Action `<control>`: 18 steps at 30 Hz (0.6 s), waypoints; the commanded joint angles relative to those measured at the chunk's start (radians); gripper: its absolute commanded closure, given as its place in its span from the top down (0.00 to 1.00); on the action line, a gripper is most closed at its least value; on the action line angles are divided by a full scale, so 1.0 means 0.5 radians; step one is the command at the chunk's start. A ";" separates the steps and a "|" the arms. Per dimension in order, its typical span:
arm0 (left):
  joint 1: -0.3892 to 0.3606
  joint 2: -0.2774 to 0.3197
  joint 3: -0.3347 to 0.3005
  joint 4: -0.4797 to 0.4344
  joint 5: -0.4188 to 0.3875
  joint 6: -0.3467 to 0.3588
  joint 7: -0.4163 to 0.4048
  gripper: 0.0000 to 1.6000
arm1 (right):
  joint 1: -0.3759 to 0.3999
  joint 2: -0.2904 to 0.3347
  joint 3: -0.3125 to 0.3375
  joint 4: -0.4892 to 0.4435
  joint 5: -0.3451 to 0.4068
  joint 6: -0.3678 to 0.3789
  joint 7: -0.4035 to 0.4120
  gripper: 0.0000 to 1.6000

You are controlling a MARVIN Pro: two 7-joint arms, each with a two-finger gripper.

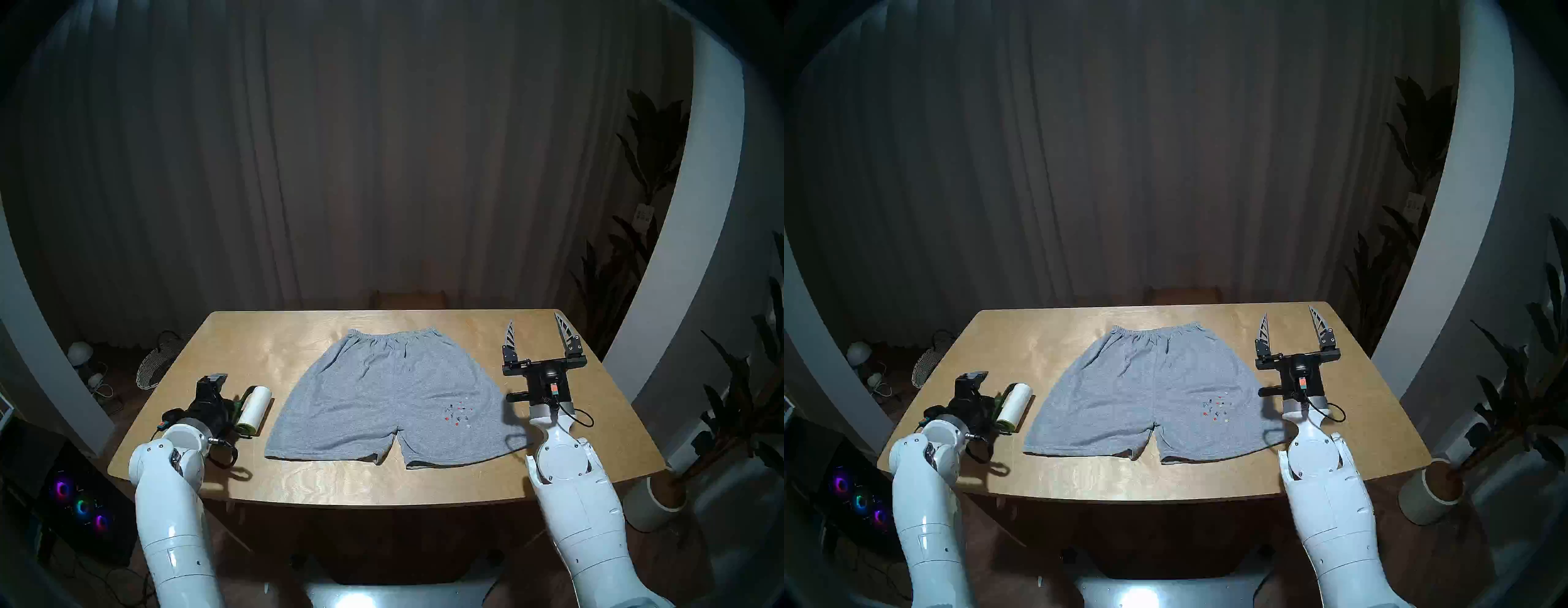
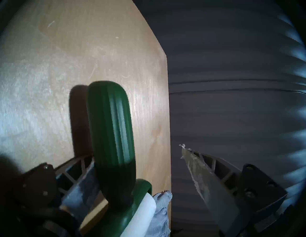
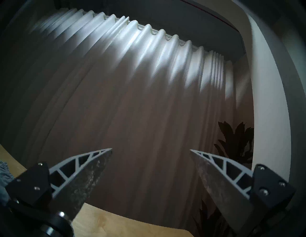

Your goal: Remove lint and debris from pants with a lint roller

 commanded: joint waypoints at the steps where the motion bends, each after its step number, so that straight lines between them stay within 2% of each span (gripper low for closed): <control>1: 0.023 -0.017 0.041 0.151 0.039 -0.010 -0.006 0.88 | 0.038 -0.001 0.000 -0.047 -0.003 -0.008 -0.007 1.00; 6: 0.057 -0.006 0.054 0.114 0.069 -0.010 -0.027 0.75 | 0.055 0.003 0.002 -0.039 0.002 -0.005 -0.005 1.00; 11: 0.068 -0.006 0.056 0.096 0.082 -0.017 -0.022 0.75 | 0.076 0.017 -0.007 -0.027 0.028 -0.008 0.020 1.00; 12: 0.074 -0.004 0.060 0.092 0.091 -0.021 -0.029 0.68 | 0.085 0.018 -0.009 -0.022 0.028 -0.008 0.021 1.00; 14: 0.079 -0.012 0.052 0.087 0.082 -0.026 -0.034 0.62 | 0.100 0.016 -0.013 -0.017 0.034 -0.005 0.026 1.00; 15: 0.091 -0.009 0.057 0.077 0.091 -0.029 -0.048 0.40 | 0.115 0.016 -0.017 -0.009 0.038 -0.011 0.031 1.00; 16: 0.096 -0.015 0.055 0.071 0.090 -0.034 -0.056 0.26 | 0.121 0.016 -0.018 -0.007 0.038 -0.012 0.032 1.00; 17: 0.104 -0.014 0.061 0.061 0.102 -0.040 -0.061 0.04 | 0.126 0.015 -0.019 -0.005 0.041 -0.011 0.034 1.00; 18: 0.112 -0.011 0.067 0.050 0.113 -0.041 -0.061 0.00 | 0.129 0.015 -0.020 -0.003 0.042 -0.011 0.035 1.00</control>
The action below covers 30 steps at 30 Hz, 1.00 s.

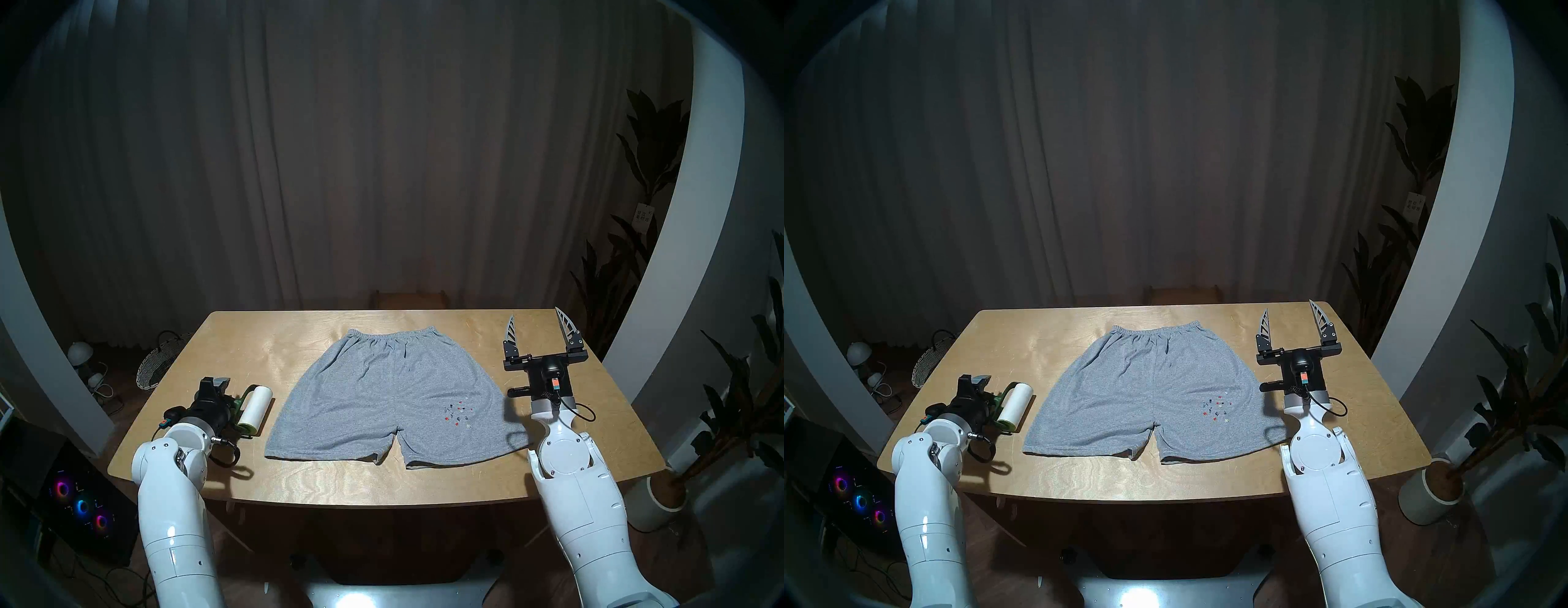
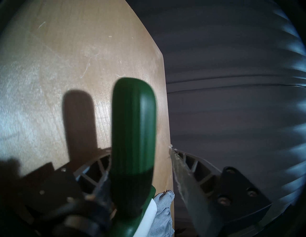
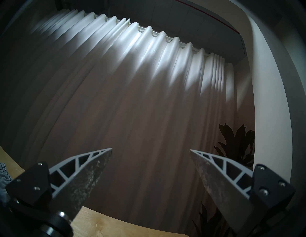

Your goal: Remove lint and debris from pants with a lint roller

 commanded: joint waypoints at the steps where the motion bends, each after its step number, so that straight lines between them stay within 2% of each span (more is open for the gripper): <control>1: 0.097 -0.037 0.018 0.044 0.039 -0.014 -0.021 0.00 | 0.081 -0.007 -0.012 -0.016 0.011 -0.016 0.002 1.00; 5: 0.126 -0.047 0.023 -0.017 0.073 -0.066 -0.069 0.00 | 0.091 -0.004 -0.014 -0.007 0.020 -0.019 0.006 1.00; 6: 0.146 -0.037 0.042 -0.062 0.125 -0.099 -0.097 0.00 | 0.094 -0.004 -0.014 -0.004 0.021 -0.021 0.006 1.00; 8: 0.150 -0.043 0.028 -0.091 0.105 -0.096 -0.107 0.00 | 0.096 -0.004 -0.015 0.000 0.022 -0.023 0.006 1.00; 11: 0.194 -0.024 0.048 -0.265 0.203 -0.187 -0.229 0.00 | 0.102 -0.011 -0.016 0.014 0.042 -0.025 0.001 1.00; 14: 0.152 0.015 0.045 -0.337 0.224 -0.216 -0.337 0.00 | 0.102 -0.020 -0.016 0.026 0.051 -0.005 -0.012 1.00; 21: 0.094 0.033 0.079 -0.496 0.228 -0.226 -0.464 0.00 | 0.123 0.010 -0.019 0.066 0.053 0.006 0.002 1.00; 25: 0.120 0.011 0.143 -0.594 0.269 -0.240 -0.523 0.00 | 0.166 0.034 -0.005 0.121 0.063 0.011 0.007 1.00; 26: 0.149 -0.022 0.200 -0.637 0.299 -0.250 -0.541 0.00 | 0.188 0.057 0.003 0.158 0.065 0.011 0.017 1.00; 28: 0.180 -0.048 0.229 -0.692 0.322 -0.261 -0.534 0.00 | 0.199 0.071 0.005 0.180 0.063 0.007 0.022 1.00; 30: 0.220 -0.082 0.349 -0.751 0.394 -0.268 -0.529 0.00 | 0.216 0.112 0.016 0.240 0.068 0.009 0.046 1.00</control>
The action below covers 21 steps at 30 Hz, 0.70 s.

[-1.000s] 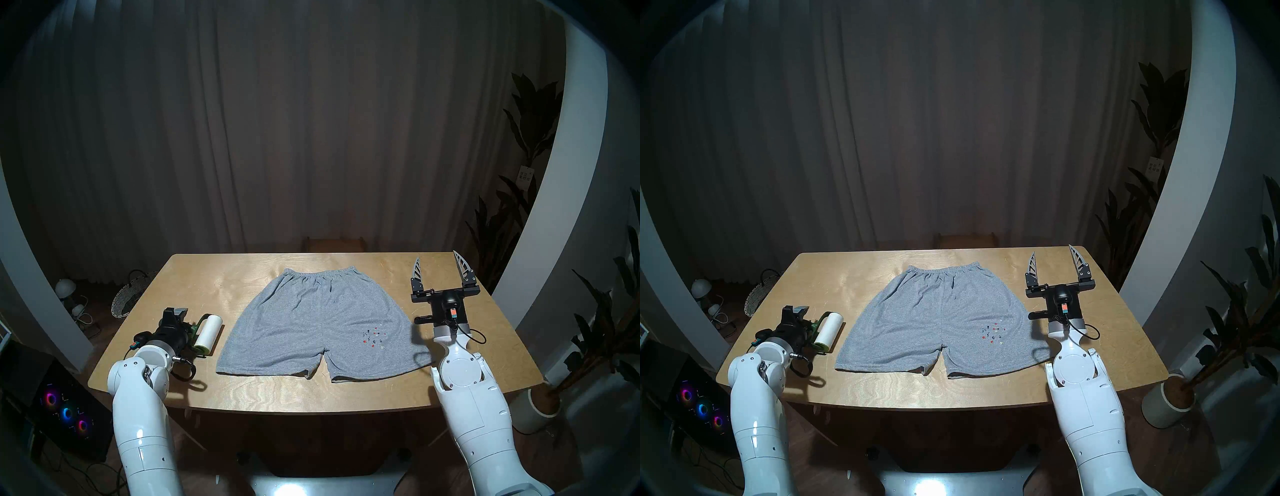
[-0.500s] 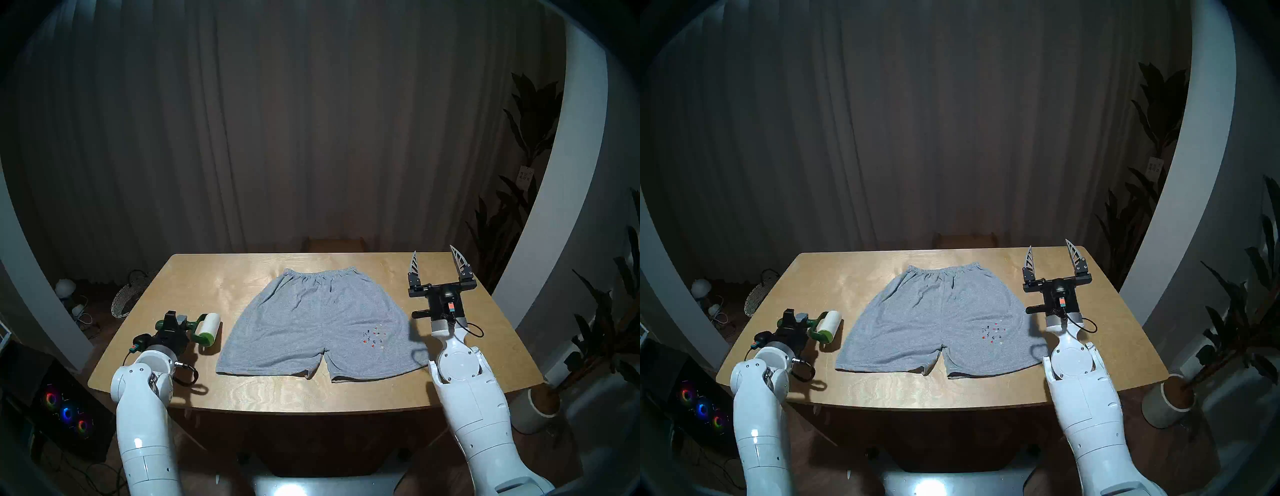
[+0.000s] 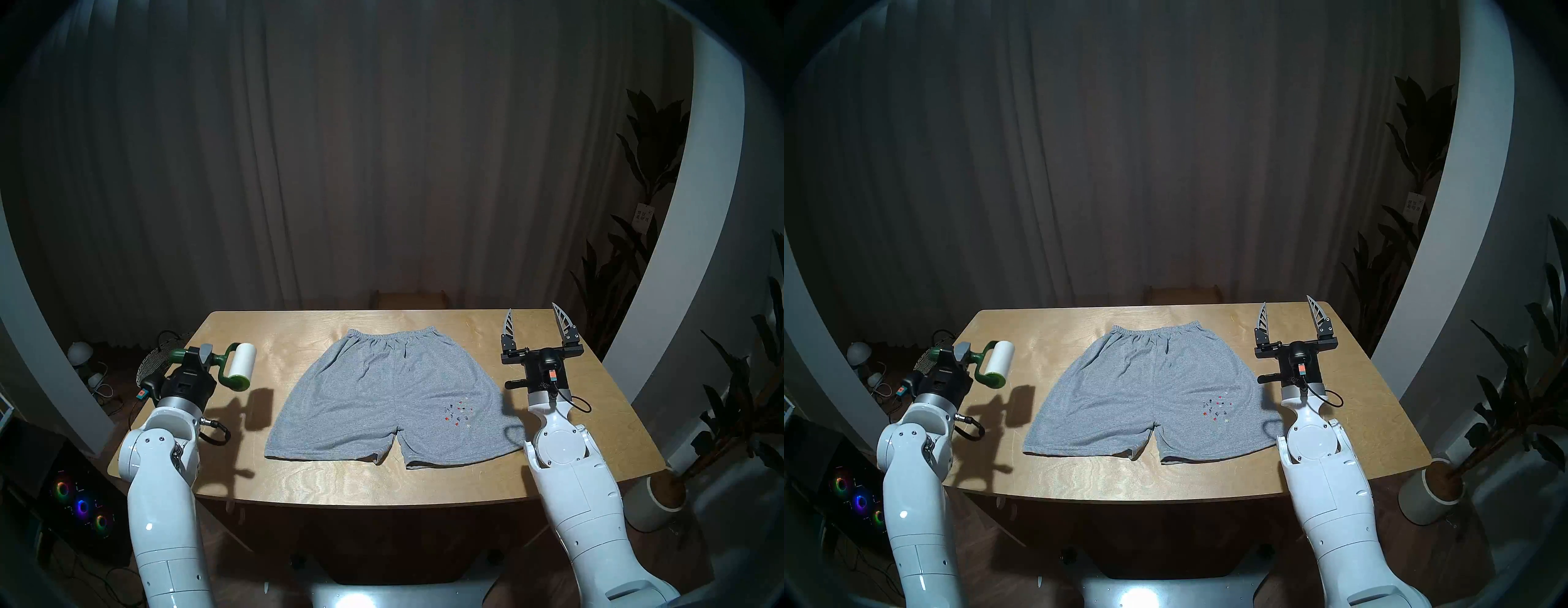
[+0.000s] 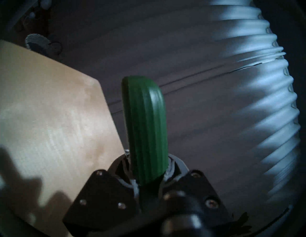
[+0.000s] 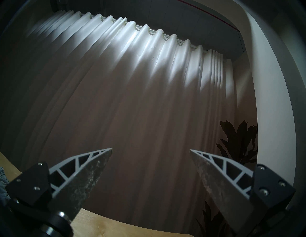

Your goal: Remove lint and debris from pants with a lint roller

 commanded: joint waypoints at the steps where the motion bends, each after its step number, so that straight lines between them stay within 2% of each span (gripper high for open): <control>1: 0.063 -0.081 0.197 -0.230 0.107 -0.032 -0.066 0.00 | 0.097 0.088 0.025 0.074 0.001 0.004 0.047 1.00; 4: 0.108 -0.083 0.336 -0.294 0.147 -0.054 -0.053 0.00 | 0.097 0.142 0.041 0.125 0.020 0.009 0.097 1.00; 5: 0.120 -0.084 0.417 -0.332 0.217 -0.055 -0.044 0.00 | 0.093 0.183 0.052 0.148 0.036 0.030 0.146 1.00; 6: 0.120 -0.084 0.417 -0.332 0.217 -0.055 -0.044 0.00 | 0.093 0.183 0.052 0.148 0.036 0.030 0.146 1.00; 8: 0.155 -0.095 0.512 -0.397 0.277 -0.084 0.004 0.00 | 0.097 0.221 0.061 0.174 0.058 0.053 0.201 1.00; 9: 0.142 -0.088 0.494 -0.384 0.304 -0.057 -0.019 0.00 | 0.098 0.233 0.066 0.181 0.069 0.066 0.222 1.00; 10: 0.160 -0.093 0.571 -0.407 0.306 -0.096 0.021 0.00 | 0.106 0.244 0.075 0.189 0.099 0.107 0.257 1.00; 14: 0.162 -0.091 0.682 -0.437 0.399 -0.117 0.054 0.00 | 0.154 0.271 0.113 0.184 0.171 0.196 0.338 1.00; 21: 0.142 -0.073 0.949 -0.447 0.506 -0.154 0.140 0.00 | 0.184 0.341 0.150 0.194 0.255 0.378 0.504 1.00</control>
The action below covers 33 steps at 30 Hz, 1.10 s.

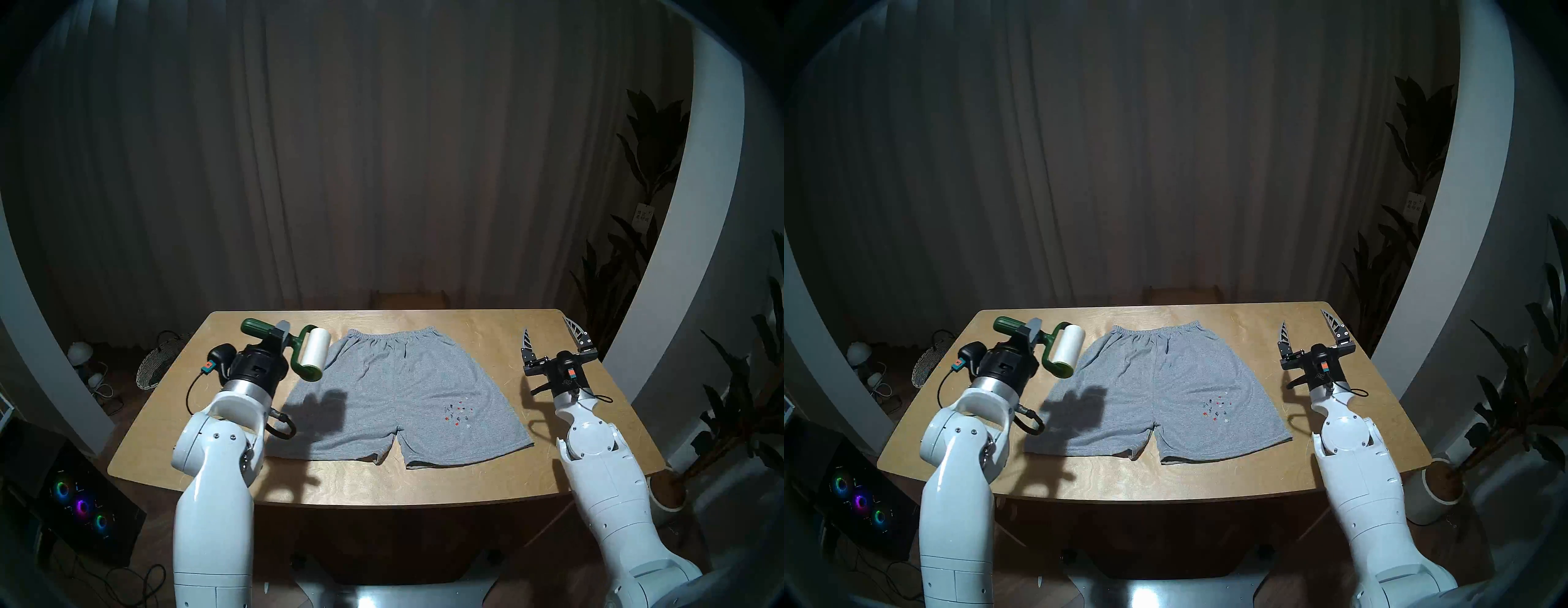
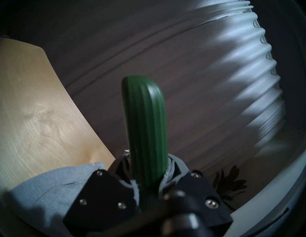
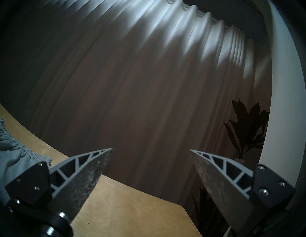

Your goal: Remove lint and debris from pants with a lint roller

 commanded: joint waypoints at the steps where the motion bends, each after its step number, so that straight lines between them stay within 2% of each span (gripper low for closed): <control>1: -0.039 0.022 0.269 -0.079 0.098 -0.039 0.037 0.00 | 0.075 0.100 0.036 -0.036 0.096 0.140 0.148 1.00; 2: -0.040 0.034 0.360 -0.072 0.119 -0.063 0.071 0.00 | 0.064 0.112 0.042 -0.041 0.124 0.189 0.205 1.00; 3: -0.040 0.034 0.360 -0.072 0.119 -0.063 0.071 0.00 | 0.064 0.112 0.042 -0.041 0.124 0.189 0.205 1.00; 9: -0.065 0.075 0.546 -0.060 0.189 -0.108 0.165 0.00 | 0.030 0.130 0.049 -0.104 0.228 0.317 0.390 1.00; 18: -0.096 0.105 0.670 -0.055 0.254 -0.191 0.285 0.00 | -0.055 0.140 0.063 -0.234 0.376 0.465 0.613 1.00; 21: -0.099 0.103 0.674 -0.051 0.255 -0.204 0.309 0.00 | -0.096 0.141 0.068 -0.263 0.406 0.498 0.655 1.00; 33: -0.105 0.127 0.746 0.010 0.318 -0.313 0.486 0.00 | -0.355 0.172 0.080 -0.518 0.634 0.762 1.020 1.00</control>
